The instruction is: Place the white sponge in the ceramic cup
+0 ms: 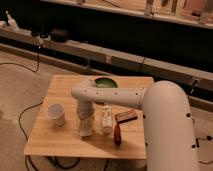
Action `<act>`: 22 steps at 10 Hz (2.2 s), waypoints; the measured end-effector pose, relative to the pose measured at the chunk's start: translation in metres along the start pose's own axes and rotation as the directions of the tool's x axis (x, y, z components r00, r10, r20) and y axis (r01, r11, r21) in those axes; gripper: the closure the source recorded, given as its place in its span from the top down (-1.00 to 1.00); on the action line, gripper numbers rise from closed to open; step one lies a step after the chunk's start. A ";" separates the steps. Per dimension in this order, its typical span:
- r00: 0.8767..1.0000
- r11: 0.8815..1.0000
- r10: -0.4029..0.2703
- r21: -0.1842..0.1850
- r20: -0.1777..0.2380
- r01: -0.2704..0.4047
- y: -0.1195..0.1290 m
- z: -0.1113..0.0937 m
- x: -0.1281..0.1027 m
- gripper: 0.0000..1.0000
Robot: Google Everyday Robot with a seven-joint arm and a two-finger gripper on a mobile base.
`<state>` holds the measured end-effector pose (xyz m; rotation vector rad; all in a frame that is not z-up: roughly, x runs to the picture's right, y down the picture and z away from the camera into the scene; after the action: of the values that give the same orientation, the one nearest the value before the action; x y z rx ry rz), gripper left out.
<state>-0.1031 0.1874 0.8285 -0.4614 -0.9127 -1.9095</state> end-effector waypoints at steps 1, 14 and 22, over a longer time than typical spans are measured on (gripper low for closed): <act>0.999 0.999 -0.007 -0.035 -0.032 0.006 0.004 -0.020 0.007 -0.28; 0.899 0.909 -0.379 -0.274 -0.222 0.315 -0.122 -0.158 0.124 -0.28; 0.825 0.859 -0.506 -0.230 -0.250 0.458 -0.153 -0.136 0.107 0.60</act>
<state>-0.2810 0.0647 0.7466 -0.0090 -0.7151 -2.4493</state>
